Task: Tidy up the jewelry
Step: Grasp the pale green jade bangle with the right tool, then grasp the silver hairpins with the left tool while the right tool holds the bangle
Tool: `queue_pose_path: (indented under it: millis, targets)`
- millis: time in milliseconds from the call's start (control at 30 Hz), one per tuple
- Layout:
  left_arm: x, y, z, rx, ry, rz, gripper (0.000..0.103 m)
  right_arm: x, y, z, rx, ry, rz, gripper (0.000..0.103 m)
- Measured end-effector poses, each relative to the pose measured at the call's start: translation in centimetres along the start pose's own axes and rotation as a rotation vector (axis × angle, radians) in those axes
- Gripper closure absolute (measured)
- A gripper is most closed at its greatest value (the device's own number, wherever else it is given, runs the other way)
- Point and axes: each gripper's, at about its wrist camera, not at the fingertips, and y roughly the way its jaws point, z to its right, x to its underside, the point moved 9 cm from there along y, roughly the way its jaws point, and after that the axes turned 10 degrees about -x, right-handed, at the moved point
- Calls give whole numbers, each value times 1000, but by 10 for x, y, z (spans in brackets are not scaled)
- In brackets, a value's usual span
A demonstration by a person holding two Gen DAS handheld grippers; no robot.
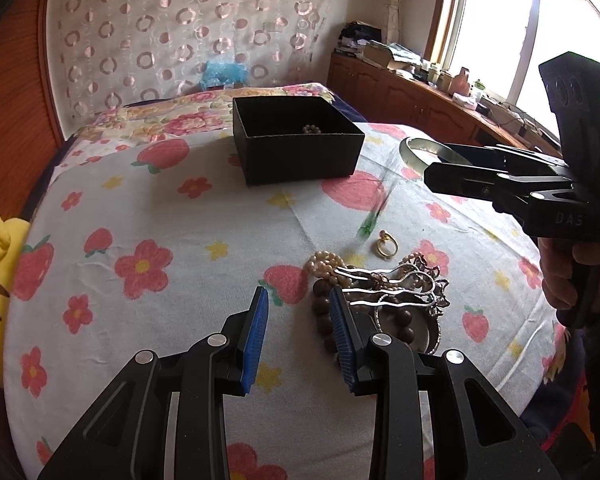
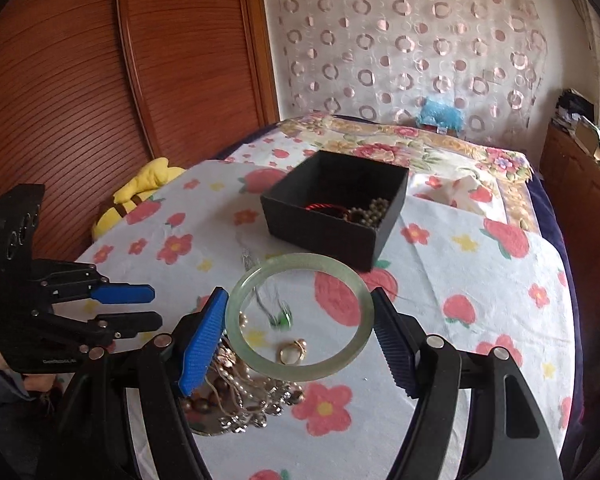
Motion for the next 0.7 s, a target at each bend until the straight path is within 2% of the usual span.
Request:
queue_pose_path:
  millis: [233, 700]
  targets:
    - [-1, 1, -1, 10, -4, -3, 73, 3, 0, 8, 21, 13, -3, 29]
    - [-12, 19, 29, 102, 11, -45, 73, 30, 2, 30, 52, 66, -25, 29]
